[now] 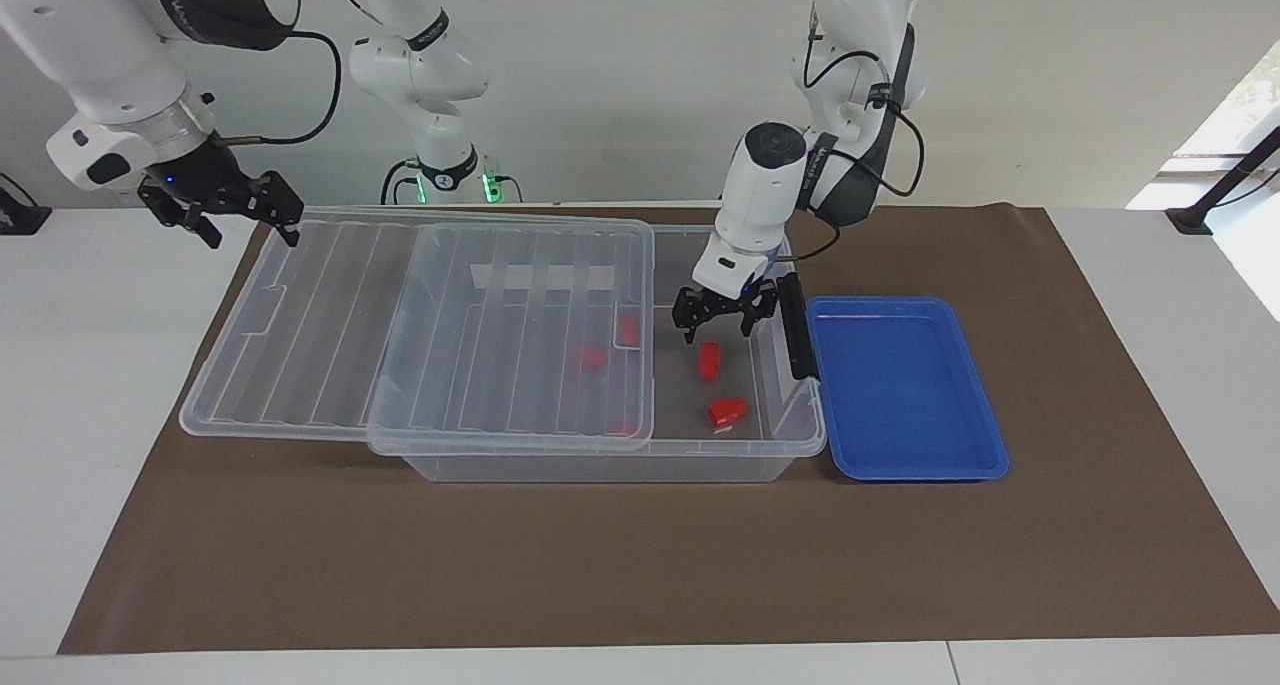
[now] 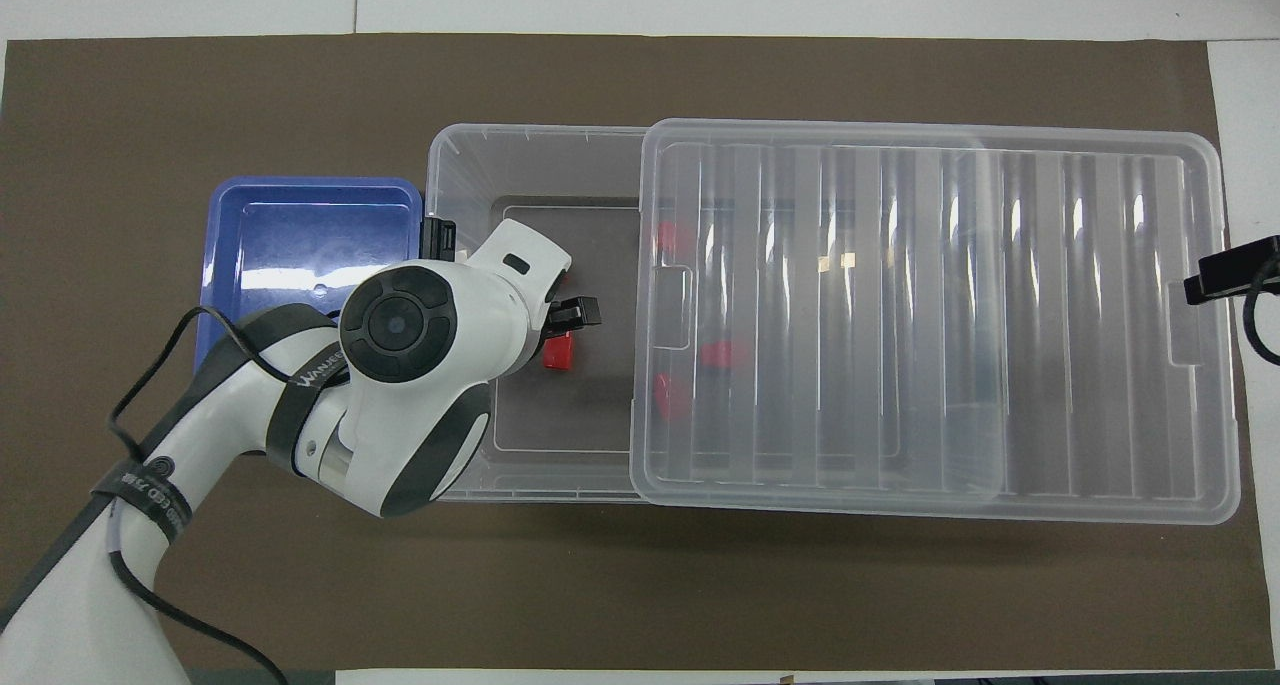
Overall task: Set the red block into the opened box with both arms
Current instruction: 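Open the left gripper to drop the red block into the box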
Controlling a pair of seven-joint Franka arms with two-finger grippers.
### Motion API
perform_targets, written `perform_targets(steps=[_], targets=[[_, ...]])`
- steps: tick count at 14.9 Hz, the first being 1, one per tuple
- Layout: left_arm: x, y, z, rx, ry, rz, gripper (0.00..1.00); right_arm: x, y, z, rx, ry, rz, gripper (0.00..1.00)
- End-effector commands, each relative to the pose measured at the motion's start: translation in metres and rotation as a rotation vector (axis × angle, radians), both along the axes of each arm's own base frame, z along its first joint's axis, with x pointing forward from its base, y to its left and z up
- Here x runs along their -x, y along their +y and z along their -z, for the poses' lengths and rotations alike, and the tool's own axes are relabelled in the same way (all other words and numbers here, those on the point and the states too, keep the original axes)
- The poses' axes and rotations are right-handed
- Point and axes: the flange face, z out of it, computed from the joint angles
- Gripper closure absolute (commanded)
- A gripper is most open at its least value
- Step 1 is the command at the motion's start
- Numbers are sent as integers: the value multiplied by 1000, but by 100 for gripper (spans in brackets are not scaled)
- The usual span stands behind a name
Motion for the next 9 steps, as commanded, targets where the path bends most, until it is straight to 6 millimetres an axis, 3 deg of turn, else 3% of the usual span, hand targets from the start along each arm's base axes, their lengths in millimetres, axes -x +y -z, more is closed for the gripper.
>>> perform_targets(steps=[1,2,4,9], targets=[[-7,25,-42,-11,-15,-38,0,-2,3,-5,-14,10,22,0],[-7,40,-72,-23,-15,-35,0,-3,16,-5,-3,17,9,0],[-8,75,-99,-48,-15,-7,0,-6,29,-11,4,12,-12,0],[-37,155,-103,-84,-18,55,0,-5,31,-12,3,20,-15,0]])
